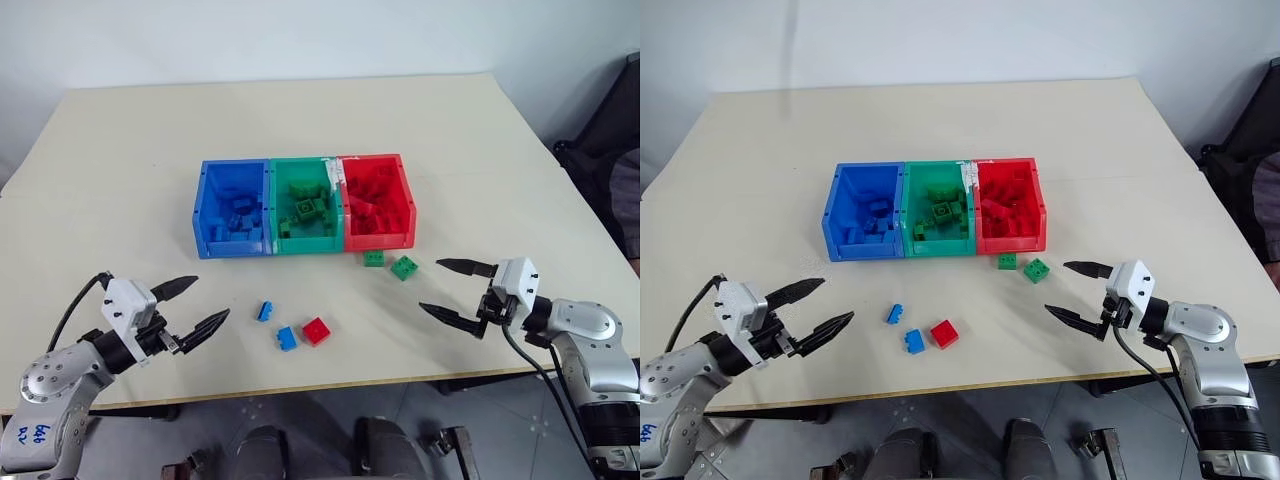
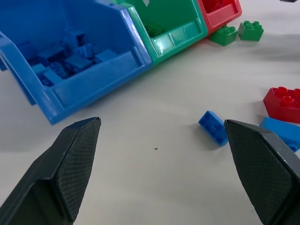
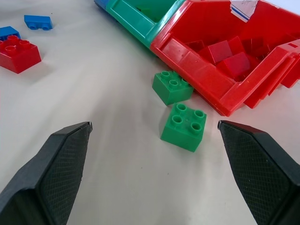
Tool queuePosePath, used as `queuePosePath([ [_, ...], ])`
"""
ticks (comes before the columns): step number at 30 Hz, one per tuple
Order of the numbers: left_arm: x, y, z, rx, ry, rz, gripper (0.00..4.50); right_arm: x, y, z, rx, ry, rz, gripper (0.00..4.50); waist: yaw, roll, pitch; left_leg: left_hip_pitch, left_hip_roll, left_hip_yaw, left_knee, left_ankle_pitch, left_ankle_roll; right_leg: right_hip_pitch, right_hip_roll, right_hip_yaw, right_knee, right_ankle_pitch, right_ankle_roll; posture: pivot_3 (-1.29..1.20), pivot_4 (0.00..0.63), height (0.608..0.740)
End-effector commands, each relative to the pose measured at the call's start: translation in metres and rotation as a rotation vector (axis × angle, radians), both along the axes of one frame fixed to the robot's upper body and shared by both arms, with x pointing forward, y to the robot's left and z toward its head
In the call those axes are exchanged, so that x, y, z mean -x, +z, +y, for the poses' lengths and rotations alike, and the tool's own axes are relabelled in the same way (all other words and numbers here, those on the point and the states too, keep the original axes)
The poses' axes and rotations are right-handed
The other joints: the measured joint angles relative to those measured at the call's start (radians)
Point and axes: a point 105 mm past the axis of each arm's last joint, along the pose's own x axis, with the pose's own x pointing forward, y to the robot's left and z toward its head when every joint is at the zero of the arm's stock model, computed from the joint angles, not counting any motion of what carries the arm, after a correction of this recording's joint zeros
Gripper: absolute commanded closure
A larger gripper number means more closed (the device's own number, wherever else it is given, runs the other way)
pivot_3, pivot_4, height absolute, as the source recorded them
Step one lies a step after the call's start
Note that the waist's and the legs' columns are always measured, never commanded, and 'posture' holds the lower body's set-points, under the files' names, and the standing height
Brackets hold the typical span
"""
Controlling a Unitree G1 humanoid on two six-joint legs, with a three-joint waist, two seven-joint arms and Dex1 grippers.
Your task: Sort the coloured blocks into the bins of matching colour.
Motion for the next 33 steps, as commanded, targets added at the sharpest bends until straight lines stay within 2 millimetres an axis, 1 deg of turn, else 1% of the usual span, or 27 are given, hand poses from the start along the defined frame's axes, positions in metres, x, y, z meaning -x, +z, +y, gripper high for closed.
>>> queuePosePath([
  [1,0.001,0.01,0.0,-0.025,0.003,-0.038,0.03,-0.001,0.008,0.002,-0.018,0.005,-0.038,0.0,0.0,0.0,0.0,0.0,0.0,0.0,0.0,0.0,0.0,0.0,0.0,0.0,0.0,0.0,0.0,0.0,0.15,0.74],
  [6,0.001,0.012,-0.009,0.034,-0.046,-0.02,0.03,-0.001,0.009,-0.001,-0.027,-0.019,-0.039,0.0,0.0,0.0,0.0,0.0,0.0,0.0,0.0,0.0,0.0,0.0,0.0,0.0,0.001,0.0,0.0,0.0,0.15,0.74],
  [10,0.004,0.002,-0.026,-0.003,-0.138,0.012,0.03,0.005,0.009,-0.02,-0.022,-0.088,-0.033,0.0,0.004,0.0,0.0,0.0,0.0,0.0,0.001,0.0,0.0,0.0,0.0,0.0,0.001,0.0,0.0,0.0,0.15,0.74],
  [11,0.005,0.0,-0.034,-0.01,-0.177,0.015,0.03,0.007,0.008,-0.027,-0.016,-0.114,-0.029,0.0,0.004,0.0,0.0,0.0,0.0,0.0,0.001,-0.001,0.0,0.0,0.0,0.0,0.001,0.0,0.0,0.0,0.15,0.74],
  [13,0.005,0.0,-0.045,-0.013,-0.227,0.01,0.03,0.011,0.007,-0.04,-0.006,-0.156,-0.018,0.0,0.005,0.0,0.0,0.0,0.0,0.0,0.001,-0.001,0.001,0.0,0.0,0.0,0.0,0.0,0.0,0.0,0.15,0.74],
  [15,0.007,0.001,-0.055,-0.011,-0.279,0.004,0.03,0.014,0.005,-0.048,0.001,-0.185,-0.01,0.0,0.003,0.0,0.0,0.0,0.0,0.0,0.002,-0.001,0.001,0.001,0.0,0.0,0.0,0.0,0.0,0.0,0.15,0.74],
  [17,0.008,0.002,-0.064,-0.024,-0.32,-0.005,0.03,0.015,0.004,-0.053,-0.001,-0.204,0.0,0.0,0.0,0.0,0.0,0.0,0.0,0.0,0.002,-0.001,0.0,0.001,0.0,0.0,0.0,0.0,0.0,0.0,0.15,0.74],
  [20,0.016,0.0,-0.072,-0.002,-0.391,0.034,0.03,0.015,0.002,-0.051,-0.03,-0.218,0.028,0.0,-0.004,0.0,0.0,0.001,0.001,0.0,0.001,-0.001,0.0,0.001,0.001,0.0,0.0,0.0,0.0,0.0,0.15,0.74],
  [21,0.017,0.0,-0.072,-0.003,-0.394,0.036,0.03,0.014,0.001,-0.048,-0.035,-0.209,0.045,0.0,-0.004,0.0,0.0,0.001,0.001,0.0,0.001,-0.001,0.0,0.001,0.001,0.001,0.0,0.0,0.0,0.0,0.15,0.74],
  [23,0.017,-0.001,-0.062,-0.007,-0.345,0.029,0.03,0.009,-0.001,-0.026,-0.045,-0.164,0.101,0.0,-0.005,0.0,0.0,0.001,0.001,0.0,0.002,-0.001,0.0,0.001,0.001,0.001,0.0,0.0,0.0,0.0,0.15,0.74],
  [25,0.018,0.0,-0.053,-0.003,-0.298,0.019,0.03,0.003,-0.004,-0.01,-0.047,-0.155,0.166,0.0,-0.012,0.0,0.0,0.001,0.002,0.0,0.002,-0.001,0.0,0.001,0.001,0.001,0.0,0.0,0.0,0.0,0.15,0.74],
  [28,0.021,0.005,-0.043,0.011,-0.246,0.002,0.03,-0.008,-0.01,0.004,-0.026,-0.2,0.272,0.0,-0.015,0.0,0.0,0.001,0.002,0.0,0.002,-0.001,0.0,0.0,0.001,0.001,0.001,0.0,0.0,0.0,0.15,0.74],
  [30,0.026,0.006,-0.035,0.013,-0.209,0.005,0.03,-0.017,-0.013,0.019,-0.021,-0.208,0.296,0.0,-0.018,0.0,0.0,0.0,0.002,0.0,0.002,-0.001,0.0,0.0,0.001,0.001,0.001,0.0,-0.001,0.0,0.15,0.74],
  [32,0.031,0.005,-0.033,0.022,-0.184,0.011,0.03,-0.025,-0.016,0.031,-0.007,-0.209,0.293,0.0,-0.02,0.0,0.0,0.0,0.002,0.0,0.002,-0.002,0.0,0.0,0.001,0.001,0.001,0.0,-0.001,0.0,0.15,0.74],
  [33,0.033,0.005,-0.033,0.021,-0.179,0.013,0.03,-0.029,-0.019,0.034,0.009,-0.226,0.303,0.0,-0.02,0.0,0.0,0.0,0.002,0.0,0.002,-0.002,0.0,0.0,0.001,0.001,0.001,0.0,-0.001,0.0,0.15,0.74],
])
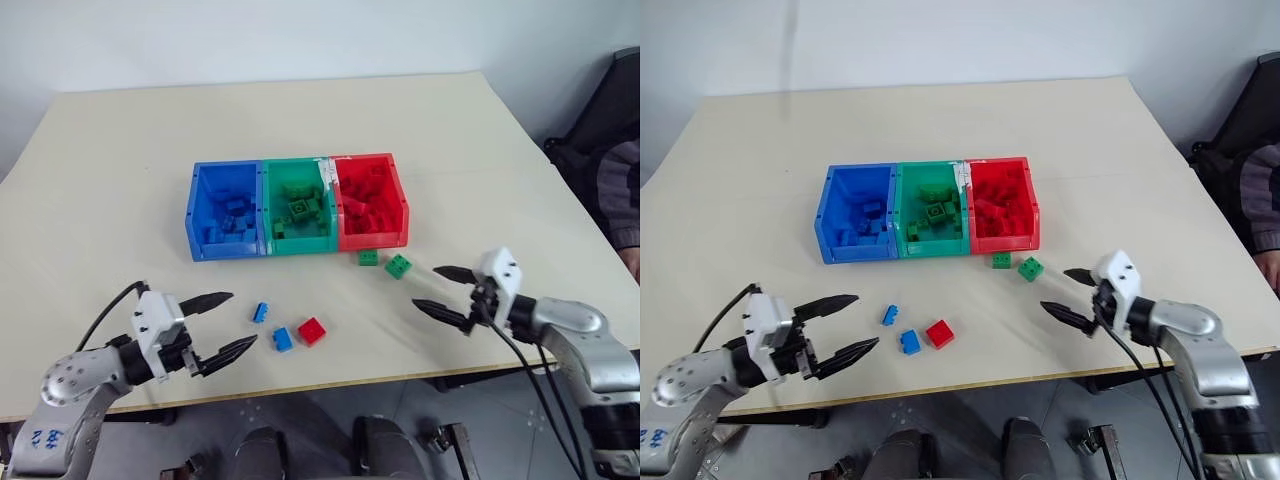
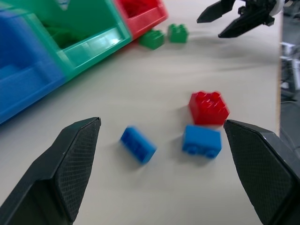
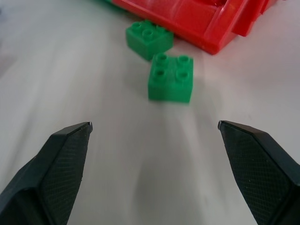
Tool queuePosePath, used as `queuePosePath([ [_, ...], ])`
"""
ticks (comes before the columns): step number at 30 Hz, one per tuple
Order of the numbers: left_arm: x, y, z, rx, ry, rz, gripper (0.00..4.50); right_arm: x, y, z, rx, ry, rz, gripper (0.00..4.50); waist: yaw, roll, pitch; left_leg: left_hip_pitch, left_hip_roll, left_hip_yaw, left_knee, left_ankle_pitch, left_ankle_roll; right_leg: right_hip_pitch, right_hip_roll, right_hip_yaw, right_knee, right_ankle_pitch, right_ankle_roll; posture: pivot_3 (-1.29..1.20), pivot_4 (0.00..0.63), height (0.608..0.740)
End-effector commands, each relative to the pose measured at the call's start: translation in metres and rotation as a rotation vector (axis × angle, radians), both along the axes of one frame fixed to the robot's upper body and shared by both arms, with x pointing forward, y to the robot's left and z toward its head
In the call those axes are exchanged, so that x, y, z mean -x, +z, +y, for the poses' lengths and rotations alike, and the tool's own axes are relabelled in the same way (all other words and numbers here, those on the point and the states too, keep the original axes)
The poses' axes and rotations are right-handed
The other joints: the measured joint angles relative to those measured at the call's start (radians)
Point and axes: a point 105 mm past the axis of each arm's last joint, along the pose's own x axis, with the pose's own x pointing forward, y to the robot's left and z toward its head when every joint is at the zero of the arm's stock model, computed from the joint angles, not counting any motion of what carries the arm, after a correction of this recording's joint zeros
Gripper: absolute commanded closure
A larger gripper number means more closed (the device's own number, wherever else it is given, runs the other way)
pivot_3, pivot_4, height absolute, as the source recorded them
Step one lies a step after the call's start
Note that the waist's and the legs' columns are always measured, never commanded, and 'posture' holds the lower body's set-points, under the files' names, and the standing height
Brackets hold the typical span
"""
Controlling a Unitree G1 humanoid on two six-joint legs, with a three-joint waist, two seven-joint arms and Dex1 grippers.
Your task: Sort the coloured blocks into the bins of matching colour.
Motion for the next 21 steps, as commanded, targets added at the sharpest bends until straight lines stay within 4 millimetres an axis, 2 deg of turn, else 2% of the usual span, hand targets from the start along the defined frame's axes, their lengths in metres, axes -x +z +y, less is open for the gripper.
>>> queuePosePath([
  [1,0.009,0.012,-0.003,0.017,0.006,-0.047,0.03,-0.011,-0.006,0.011,0.059,-0.038,0.0,0.0,-0.001,0.0,0.0,0.0,0.0,0.0,0.0,0.0,0.0,0.0,0.0,0.0,0.0,0.0,0.0,0.0,0.15,0.74],
  [7,0.01,0.011,-0.004,0.014,0.037,-0.056,0.03,-0.028,-0.01,0.026,0.047,-0.072,-0.02,0.0,-0.004,-0.002,-0.001,0.0,0.0,0.001,0.0,-0.001,0.001,0.0,0.0,0.0,0.0,0.0,0.0,0.0,0.15,0.74],
  [10,0.01,0.013,-0.006,0.022,0.041,-0.066,0.0,-0.033,-0.01,0.023,0.063,-0.099,-0.03,0.6,-0.005,-0.002,-0.001,0.0,0.0,0.001,0.0,-0.001,0.0,0.0,0.0,0.0,0.0,0.0,0.0,0.0,0.15,0.74],
  [17,0.01,0.015,-0.01,0.039,0.028,-0.075,0.0,-0.032,-0.006,0.022,0.062,-0.081,-0.036,2.9,-0.004,-0.002,-0.001,0.0,0.0,0.001,0.0,-0.001,0.001,0.0,0.0,0.0,0.0,0.0,0.0,0.0,0.15,0.74],
  [19,0.009,0.016,-0.01,0.052,0.034,-0.087,0.0,-0.031,-0.004,0.022,0.067,-0.07,-0.033,3.03,-0.004,-0.002,-0.001,0.0,0.0,0.001,0.0,-0.001,0.001,0.0,0.0,0.0,0.0,0.0,0.0,0.0,0.15,0.74],
  [21,0.008,0.02,-0.009,0.076,0.048,-0.107,0.0,-0.019,0.008,0.031,0.008,0.017,0.004,3.03,-0.003,-0.002,-0.001,0.0,0.0,0.001,0.0,-0.001,0.001,0.0,0.0,0.0,0.0,0.0,0.0,0.0,0.15,0.74],
])
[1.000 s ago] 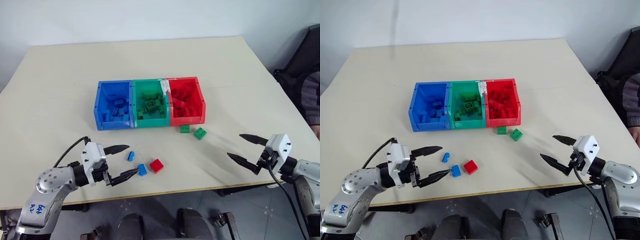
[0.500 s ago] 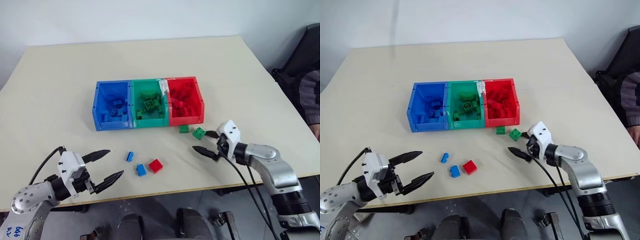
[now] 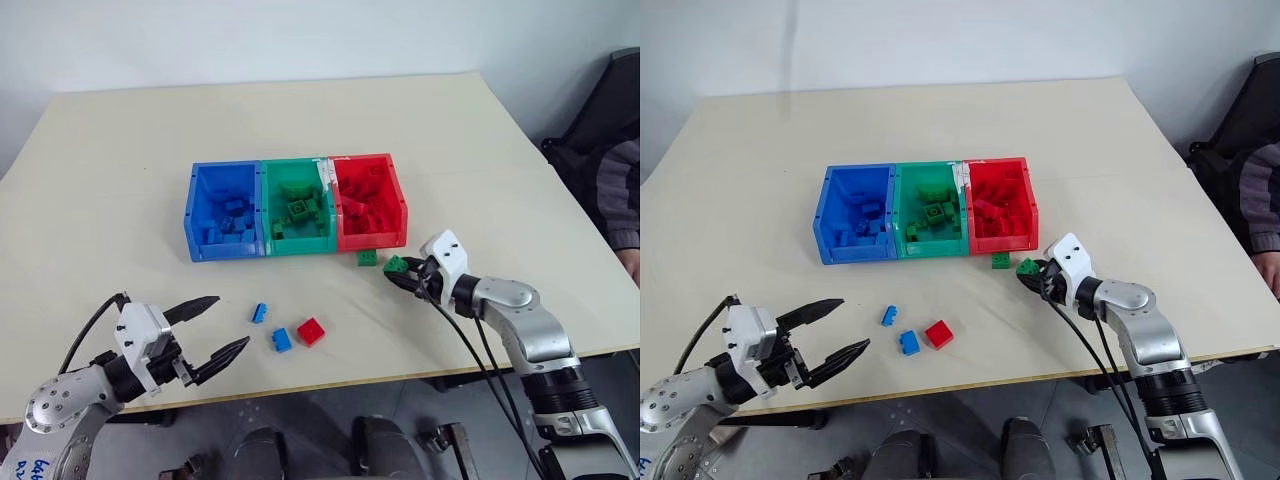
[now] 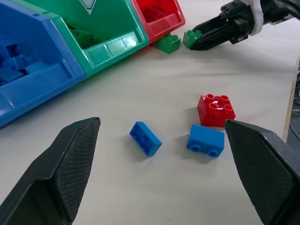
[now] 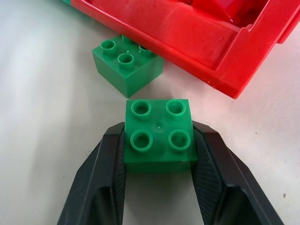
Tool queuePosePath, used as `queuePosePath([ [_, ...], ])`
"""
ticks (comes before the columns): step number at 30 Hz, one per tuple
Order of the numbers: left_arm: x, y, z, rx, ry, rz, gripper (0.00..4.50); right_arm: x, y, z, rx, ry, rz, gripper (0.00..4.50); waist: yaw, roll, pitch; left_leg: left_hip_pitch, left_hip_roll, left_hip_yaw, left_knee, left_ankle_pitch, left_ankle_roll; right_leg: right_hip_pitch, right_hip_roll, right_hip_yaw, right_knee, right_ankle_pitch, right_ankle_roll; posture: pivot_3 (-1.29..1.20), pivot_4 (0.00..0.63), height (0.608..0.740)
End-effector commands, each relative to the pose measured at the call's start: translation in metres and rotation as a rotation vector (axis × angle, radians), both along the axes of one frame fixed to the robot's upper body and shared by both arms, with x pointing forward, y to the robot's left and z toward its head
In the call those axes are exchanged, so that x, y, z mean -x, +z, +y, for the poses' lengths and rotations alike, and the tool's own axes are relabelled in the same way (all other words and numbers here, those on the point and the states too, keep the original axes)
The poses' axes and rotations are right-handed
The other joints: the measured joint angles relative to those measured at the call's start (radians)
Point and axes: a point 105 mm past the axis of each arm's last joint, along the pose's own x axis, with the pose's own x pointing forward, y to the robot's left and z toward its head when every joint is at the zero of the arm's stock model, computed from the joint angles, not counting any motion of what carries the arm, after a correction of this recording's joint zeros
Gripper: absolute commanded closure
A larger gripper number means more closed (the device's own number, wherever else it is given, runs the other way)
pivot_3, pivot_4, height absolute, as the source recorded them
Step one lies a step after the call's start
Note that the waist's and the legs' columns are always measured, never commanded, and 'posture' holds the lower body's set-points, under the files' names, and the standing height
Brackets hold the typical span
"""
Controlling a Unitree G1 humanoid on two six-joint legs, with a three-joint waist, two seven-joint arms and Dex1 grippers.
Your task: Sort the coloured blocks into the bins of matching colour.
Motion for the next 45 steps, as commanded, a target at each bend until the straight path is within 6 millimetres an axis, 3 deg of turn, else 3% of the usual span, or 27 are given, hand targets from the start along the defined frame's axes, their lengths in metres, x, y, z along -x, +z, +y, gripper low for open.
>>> queuePosePath([
  [1,0.001,0.017,-0.005,0.047,-0.002,-0.086,0.0,0.017,0.019,0.01,-0.076,0.118,0.068,3.03,0.001,0.0,0.0,0.0,0.0,0.0,0.0,0.0,0.0,0.0,0.0,0.0,0.0,0.0,0.0,0.0,0.15,0.74],
  [4,-0.001,0.028,0.005,0.098,0.102,-0.136,0.0,0.028,0.058,0.052,-0.161,0.306,0.054,3.03,-0.009,0.0,0.0,-0.001,0.001,0.0,0.0,-0.001,0.0,-0.001,0.0,0.0,0.0,0.0,0.0,0.0,0.15,0.74],
  [7,0.005,0.032,0.013,0.148,0.188,-0.146,0.0,0.016,0.085,0.09,-0.213,0.342,0.002,3.03,-0.022,0.001,0.0,0.0,0.005,0.0,0.0,-0.001,0.0,-0.004,0.002,0.0,0.002,0.001,-0.002,0.0,0.15,0.74],
  [9,0.013,0.025,0.017,0.149,0.221,-0.119,0.0,0.001,0.093,0.117,-0.201,0.334,-0.051,3.03,-0.031,0.0,0.0,0.001,0.006,0.001,0.0,-0.002,-0.002,-0.004,0.003,0.0,0.003,0.0,-0.004,0.0,0.15,0.74],
  [13,0.026,0.011,0.016,0.131,0.245,-0.064,0.0,-0.028,0.103,0.15,-0.167,0.266,-0.161,3.03,-0.026,0.0,0.0,-0.001,0.005,0.002,0.0,-0.002,-0.003,-0.006,0.003,-0.002,0.004,-0.001,-0.005,0.0,0.15,0.74],
  [16,0.03,0.007,0.02,0.115,0.268,-0.052,0.0,-0.039,0.108,0.167,-0.132,0.261,-0.238,3.03,-0.023,0.0,0.0,-0.003,0.003,0.001,0.0,-0.003,-0.002,-0.006,0.001,-0.002,0.003,-0.001,-0.005,0.0,0.15,0.74],
  [21,0.031,0.007,0.025,0.098,0.279,-0.061,0.0,-0.045,0.116,0.17,-0.195,0.262,-0.24,1.36,-0.028,0.0,0.0,-0.005,0.004,0.001,0.0,-0.004,-0.002,-0.006,0.002,-0.003,0.004,0.0,-0.005,0.0,0.15,0.74],
  [25,0.029,0.005,0.023,0.082,0.251,-0.054,0.0,-0.029,0.119,0.157,-0.213,0.335,-0.268,0.03,-0.029,0.0,0.0,-0.005,0.005,0.002,0.0,-0.005,-0.002,-0.007,0.002,-0.004,0.003,0.0,-0.005,0.0,0.15,0.74],
  [27,0.026,0.005,0.021,0.081,0.233,-0.049,0.0,-0.023,0.117,0.147,-0.215,0.346,-0.275,0.03,-0.028,0.0,0.0,-0.005,0.005,0.001,-0.001,-0.006,-0.002,-0.007,0.002,-0.005,0.002,0.0,-0.005,0.0,0.15,0.74],
  [29,0.02,0.002,0.015,0.062,0.178,-0.035,0.0,-0.015,0.11,0.12,-0.225,0.329,-0.277,0.03,-0.017,0.0,0.0,-0.005,0.005,0.002,-0.001,-0.007,-0.002,-0.007,0.002,-0.005,0.002,0.0,-0.005,0.0,0.15,0.74],
  [34,-0.006,-0.004,-0.012,0.016,-0.025,-0.024,0.0,0.013,0.071,0.025,-0.163,0.16,-0.268,0.03,0.023,0.0,0.0,-0.005,0.003,0.001,0.0,-0.008,-0.001,-0.004,0.002,-0.007,-0.005,0.0,-0.005,0.0,0.15,0.74],
  [39,-0.023,-0.007,-0.028,-0.003,-0.135,-0.017,0.0,0.036,0.042,-0.024,-0.078,0.066,-0.219,0.03,0.007,0.0,0.0,-0.003,0.004,0.005,-0.001,-0.009,-0.001,-0.004,0.003,-0.007,-0.006,0.002,-0.001,0.0,0.15,0.74],
  [42,-0.031,-0.006,-0.032,-0.006,-0.172,-0.024,0.0,0.045,0.035,-0.033,-0.053,0.043,-0.189,0.03,-0.003,0.0,0.0,0.0,0.005,0.004,-0.001,-0.008,-0.002,-0.005,0.004,-0.006,-0.006,0.001,-0.002,0.0,0.15,0.74],
  [45,-0.035,-0.003,-0.03,-0.01,-0.18,-0.037,0.0,0.048,0.037,-0.015,-0.089,0.063,-0.161,0.03,-0.006,0.0,0.0,0.001,0.005,0.004,-0.001,-0.008,-0.002,-0.005,0.005,-0.005,-0.005,0.001,-0.002,0.0,0.15,0.74],
])
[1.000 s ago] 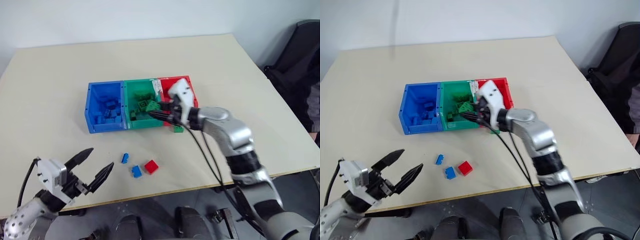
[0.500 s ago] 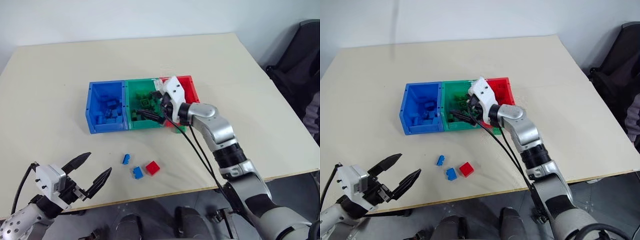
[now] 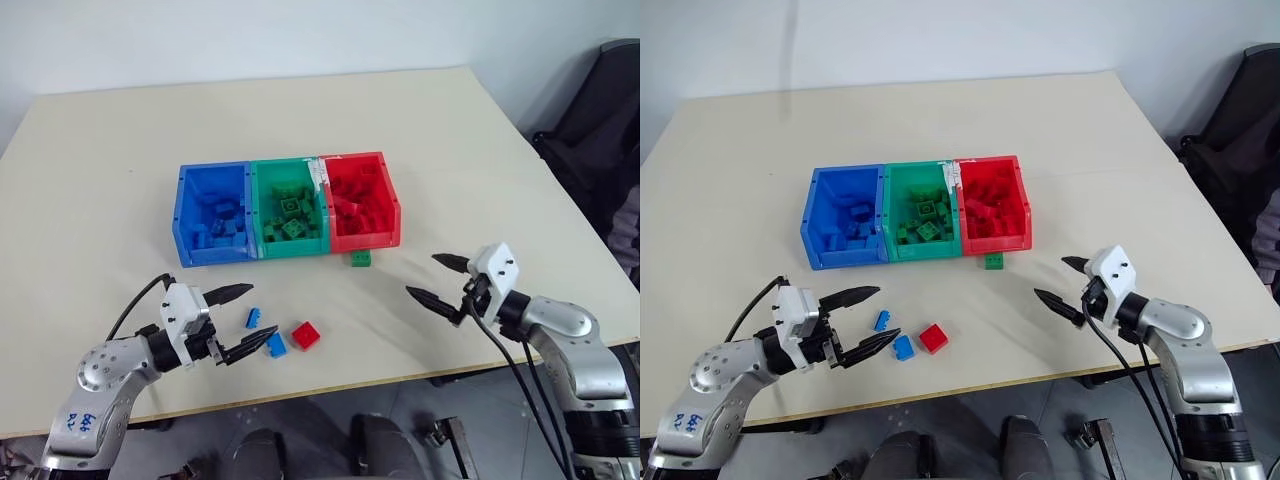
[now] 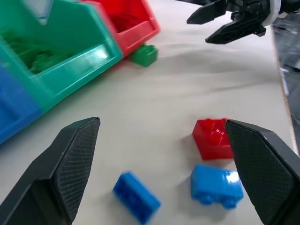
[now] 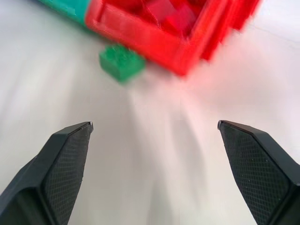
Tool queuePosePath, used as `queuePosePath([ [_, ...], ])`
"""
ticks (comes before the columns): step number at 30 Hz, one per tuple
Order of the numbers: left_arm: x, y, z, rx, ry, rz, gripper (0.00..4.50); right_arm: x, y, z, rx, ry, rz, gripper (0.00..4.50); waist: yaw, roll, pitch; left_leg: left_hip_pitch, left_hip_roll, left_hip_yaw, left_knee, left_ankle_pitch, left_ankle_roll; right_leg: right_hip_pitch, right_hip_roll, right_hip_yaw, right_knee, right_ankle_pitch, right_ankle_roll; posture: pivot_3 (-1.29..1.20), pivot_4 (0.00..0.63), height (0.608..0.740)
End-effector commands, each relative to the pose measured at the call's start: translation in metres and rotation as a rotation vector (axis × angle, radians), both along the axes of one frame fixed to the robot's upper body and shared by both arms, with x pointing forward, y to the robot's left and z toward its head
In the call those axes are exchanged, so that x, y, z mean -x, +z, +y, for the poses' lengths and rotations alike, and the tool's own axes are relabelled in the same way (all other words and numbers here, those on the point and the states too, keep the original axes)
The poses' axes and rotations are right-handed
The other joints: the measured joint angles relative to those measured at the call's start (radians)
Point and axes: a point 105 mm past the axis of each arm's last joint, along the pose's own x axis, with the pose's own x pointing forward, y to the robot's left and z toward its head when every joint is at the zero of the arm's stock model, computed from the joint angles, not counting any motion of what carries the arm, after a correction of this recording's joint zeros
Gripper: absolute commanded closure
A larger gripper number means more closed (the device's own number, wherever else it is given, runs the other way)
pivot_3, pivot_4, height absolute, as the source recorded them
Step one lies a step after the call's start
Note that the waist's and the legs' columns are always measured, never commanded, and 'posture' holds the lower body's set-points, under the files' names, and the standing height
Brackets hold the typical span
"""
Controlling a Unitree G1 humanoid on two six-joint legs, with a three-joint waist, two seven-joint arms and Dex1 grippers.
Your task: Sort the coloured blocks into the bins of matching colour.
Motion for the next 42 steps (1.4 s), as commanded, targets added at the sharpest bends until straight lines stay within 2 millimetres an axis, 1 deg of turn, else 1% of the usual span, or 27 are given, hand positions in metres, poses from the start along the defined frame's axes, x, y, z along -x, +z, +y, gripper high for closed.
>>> queuePosePath([
  [1,0.0,0.004,0.001,-0.007,-0.023,-0.021,0.0,0.003,0.019,0.025,-0.044,0.051,-0.034,0.03,0.0,0.0,0.0,0.0,0.0,0.0,0.0,0.0,0.0,0.0,0.0,0.0,0.0,0.0,0.0,0.0,0.15,0.74],
  [4,0.004,0.004,0.006,-0.017,-0.02,-0.018,0.0,-0.004,0.017,0.045,-0.044,0.04,0.014,0.03,0.003,0.0,0.0,0.0,0.0,0.0,0.001,0.0,0.0,0.0,0.0,0.0,0.001,0.0,0.0,0.0,0.15,0.74],
  [8,0.009,0.003,0.012,-0.026,0.003,-0.012,0.0,-0.016,0.009,0.06,-0.037,-0.043,0.108,0.03,0.006,0.0,0.0,-0.001,0.0,-0.001,0.001,0.0,0.0,-0.001,-0.001,0.0,0.001,0.0,0.0,0.0,0.15,0.74],
  [12,0.016,0.002,0.017,-0.031,0.032,-0.011,0.0,-0.027,0.004,0.074,-0.025,-0.12,0.156,0.03,0.007,0.0,0.0,-0.002,-0.001,-0.001,0.001,0.0,0.0,-0.001,-0.002,0.0,0.001,0.0,0.0,0.0,0.15,0.74],
  [14,0.022,0.002,0.02,-0.028,0.057,-0.009,0.0,-0.032,0.003,0.086,-0.036,-0.165,0.174,0.03,0.005,0.0,0.0,-0.002,-0.001,-0.002,0.001,0.0,0.0,-0.001,-0.002,0.0,0.001,0.0,-0.001,0.0,0.15,0.74],
  [19,0.029,0.004,0.02,-0.029,0.081,-0.005,0.0,-0.036,0.004,0.111,-0.103,-0.2,0.227,0.03,0.003,0.0,0.0,-0.002,0.0,-0.001,0.0,0.0,0.0,-0.002,-0.001,0.0,0.002,0.0,-0.001,0.0,0.15,0.74],
  [22,0.03,0.005,0.021,-0.032,0.091,-0.008,0.0,-0.04,0.002,0.117,-0.109,-0.24,0.23,0.03,0.003,0.0,0.0,-0.002,0.0,-0.001,0.0,0.0,0.0,-0.002,-0.001,0.0,0.002,0.0,-0.001,0.0,0.15,0.74],
  [25,0.03,0.006,0.021,-0.036,0.093,-0.01,0.0,-0.048,-0.002,0.113,-0.092,-0.325,0.21,0.03,0.003,0.0,0.0,-0.002,-0.001,-0.001,0.0,-0.001,0.0,-0.002,-0.002,0.0,0.002,0.0,-0.001,0.0,0.15,0.74],
  [26,0.03,0.007,0.021,-0.037,0.093,-0.011,0.0,-0.05,-0.003,0.11,-0.089,-0.353,0.203,0.42,0.003,0.0,0.0,-0.002,-0.001,-0.001,0.0,-0.001,0.0,-0.002,-0.002,0.0,0.002,0.0,-0.001,0.0,0.15,0.74],
  [27,0.03,0.007,0.021,-0.039,0.093,-0.012,0.0,-0.051,-0.005,0.109,-0.087,-0.369,0.205,0.62,0.003,0.0,0.0,-0.002,-0.001,-0.001,0.0,-0.001,0.0,-0.002,-0.002,0.0,0.002,0.0,-0.001,0.0,0.15,0.74],
  [29,0.029,0.009,0.022,-0.043,0.092,-0.013,0.0,-0.052,-0.007,0.107,-0.075,-0.38,0.202,1.31,0.003,0.0,-0.001,-0.002,-0.001,-0.001,0.0,-0.001,0.0,-0.002,-0.002,0.0,0.002,0.0,-0.001,0.0,0.15,0.74],
  [33,0.028,0.01,0.024,-0.049,0.092,-0.014,0.0,-0.047,-0.009,0.101,-0.058,-0.354,0.204,2.79,0.003,0.0,-0.001,-0.002,-0.001,-0.001,0.0,0.0,0.0,-0.002,-0.001,0.0,0.002,0.0,-0.001,0.0,0.15,0.74],
  [34,0.028,0.01,0.024,-0.049,0.091,-0.014,0.0,-0.045,-0.009,0.1,-0.051,-0.335,0.206,3.04,0.004,0.0,-0.001,-0.002,-0.001,-0.001,0.0,-0.001,0.0,-0.002,-0.001,0.0,0.002,0.0,-0.001,0.0,0.15,0.74],
  [35,0.028,0.01,0.023,-0.047,0.09,-0.016,0.0,-0.042,-0.007,0.1,-0.052,-0.298,0.202,3.02,0.005,0.0,-0.001,-0.002,-0.001,-0.002,0.0,-0.001,0.0,-0.002,-0.002,0.0,0.002,0.0,-0.001,0.0,0.15,0.74],
  [38,0.027,0.012,0.022,-0.033,0.086,-0.024,0.0,-0.025,0.003,0.105,-0.053,-0.09,0.167,3.02,0.006,0.0,-0.001,-0.003,-0.001,-0.002,0.0,-0.001,0.001,-0.002,-0.002,-0.001,0.001,0.0,-0.001,0.0,0.15,0.74],
  [40,0.027,0.013,0.023,-0.022,0.091,-0.03,0.0,-0.017,0.014,0.107,-0.047,0.034,0.111,3.02,0.005,0.0,0.0,-0.003,-0.001,-0.002,0.0,-0.002,0.002,-0.001,-0.001,-0.001,0.001,0.0,-0.001,0.0,0.15,0.74],
  [42,0.026,0.014,0.025,-0.007,0.11,-0.037,0.0,-0.013,0.028,0.115,-0.062,0.163,0.061,3.02,-0.001,0.0,0.0,-0.003,-0.001,-0.001,0.0,-0.003,0.002,-0.001,-0.001,0.0,0.0,0.0,-0.001,0.0,0.15,0.74],
])
